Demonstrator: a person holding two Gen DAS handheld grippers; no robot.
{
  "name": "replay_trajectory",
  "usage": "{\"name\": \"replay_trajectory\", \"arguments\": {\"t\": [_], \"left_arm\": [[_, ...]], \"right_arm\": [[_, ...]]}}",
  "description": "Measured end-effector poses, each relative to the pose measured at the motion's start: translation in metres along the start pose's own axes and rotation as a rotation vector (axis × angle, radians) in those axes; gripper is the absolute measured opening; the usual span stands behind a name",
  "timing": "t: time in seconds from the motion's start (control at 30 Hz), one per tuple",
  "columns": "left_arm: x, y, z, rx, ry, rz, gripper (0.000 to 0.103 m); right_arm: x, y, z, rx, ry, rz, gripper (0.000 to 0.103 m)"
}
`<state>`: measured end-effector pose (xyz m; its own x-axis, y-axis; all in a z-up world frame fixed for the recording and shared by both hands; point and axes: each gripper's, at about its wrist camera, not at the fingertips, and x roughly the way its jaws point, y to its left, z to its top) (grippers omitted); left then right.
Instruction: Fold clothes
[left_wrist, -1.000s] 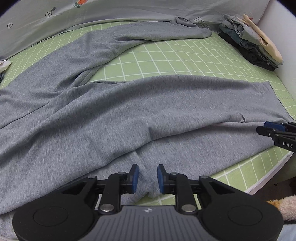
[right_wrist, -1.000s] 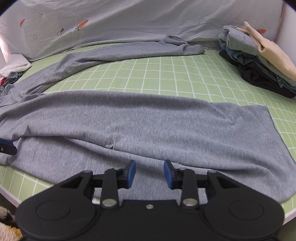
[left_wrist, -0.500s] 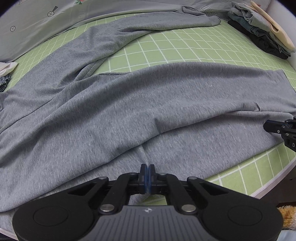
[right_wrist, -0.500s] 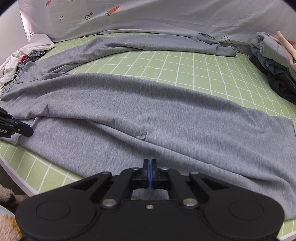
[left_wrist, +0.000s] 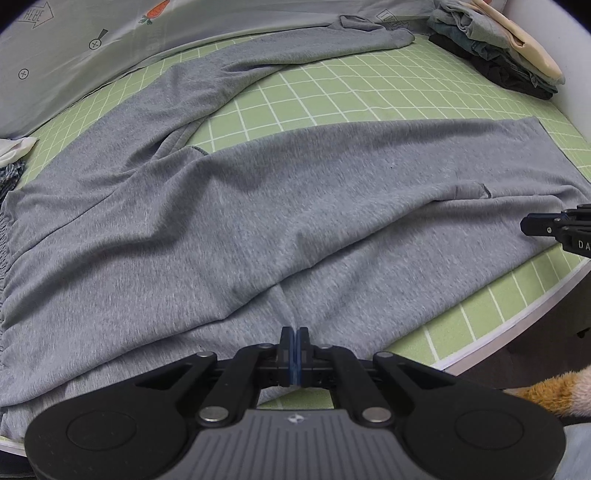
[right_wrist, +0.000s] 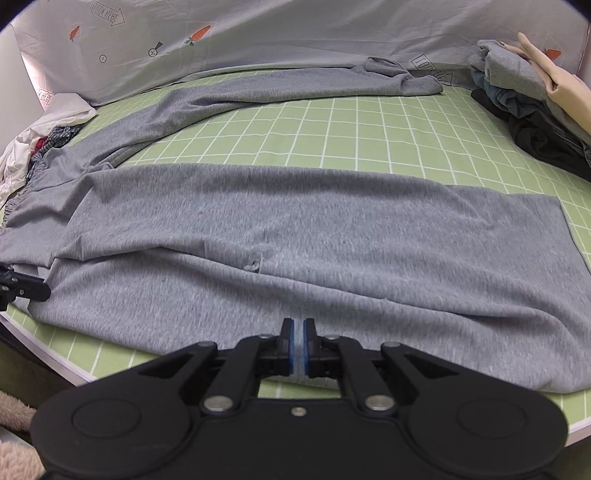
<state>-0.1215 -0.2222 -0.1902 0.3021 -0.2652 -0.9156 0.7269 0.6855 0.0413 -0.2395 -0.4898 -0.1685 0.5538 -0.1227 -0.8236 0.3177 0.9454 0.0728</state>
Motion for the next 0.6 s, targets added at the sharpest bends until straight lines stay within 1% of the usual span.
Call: {"name": "replay_trajectory", "arguments": {"t": [0.03, 0.07, 0.1, 0.13, 0.17, 0.2, 0.23, 0.3, 0.33, 0.37, 0.47, 0.5, 0.6], "left_arm": [[0.002, -0.001, -0.001, 0.005, 0.006, 0.006, 0.002], [0.003, -0.002, -0.001, 0.009, 0.009, 0.012, 0.002], [0.004, -0.003, 0.0, 0.009, 0.008, 0.017, 0.002], [0.004, -0.003, 0.001, 0.005, 0.005, 0.016, 0.002], [0.005, -0.003, 0.001, 0.0, 0.003, 0.015, 0.003], [0.005, -0.001, 0.002, -0.012, 0.003, 0.011, 0.007], [0.006, -0.001, 0.002, -0.025, 0.003, 0.007, 0.007], [0.007, 0.001, 0.002, -0.053, 0.001, 0.002, 0.007], [0.008, 0.003, 0.002, -0.065, 0.0, -0.002, 0.007], [0.008, 0.004, 0.002, -0.076, -0.001, -0.004, 0.007], [0.008, 0.005, 0.002, -0.102, -0.01, -0.007, 0.005], [0.006, 0.005, 0.002, -0.104, -0.016, -0.005, 0.003], [-0.002, 0.005, 0.002, -0.098, -0.049, -0.009, 0.001]], "right_arm": [[0.002, 0.001, 0.0, -0.006, 0.003, 0.004, 0.017], [0.004, 0.002, 0.001, -0.012, 0.005, 0.008, 0.03], [0.005, 0.003, 0.001, -0.022, 0.001, 0.014, 0.034], [0.006, 0.005, 0.002, -0.031, 0.002, 0.02, 0.035], [0.008, 0.006, 0.002, -0.041, 0.004, 0.026, 0.035], [0.01, 0.008, 0.002, -0.052, 0.012, 0.03, 0.034], [0.013, 0.01, 0.002, -0.064, 0.02, 0.032, 0.034], [0.014, 0.015, 0.002, -0.103, 0.015, 0.02, 0.029], [0.014, 0.016, 0.003, -0.114, 0.014, 0.029, 0.018], [0.014, 0.016, 0.003, -0.125, 0.012, 0.037, 0.001], [0.012, 0.016, 0.002, -0.117, 0.008, 0.037, 0.0], [0.011, 0.015, 0.002, -0.115, 0.006, 0.037, 0.0], [0.0, 0.013, 0.0, -0.099, -0.019, 0.04, 0.0]]}}
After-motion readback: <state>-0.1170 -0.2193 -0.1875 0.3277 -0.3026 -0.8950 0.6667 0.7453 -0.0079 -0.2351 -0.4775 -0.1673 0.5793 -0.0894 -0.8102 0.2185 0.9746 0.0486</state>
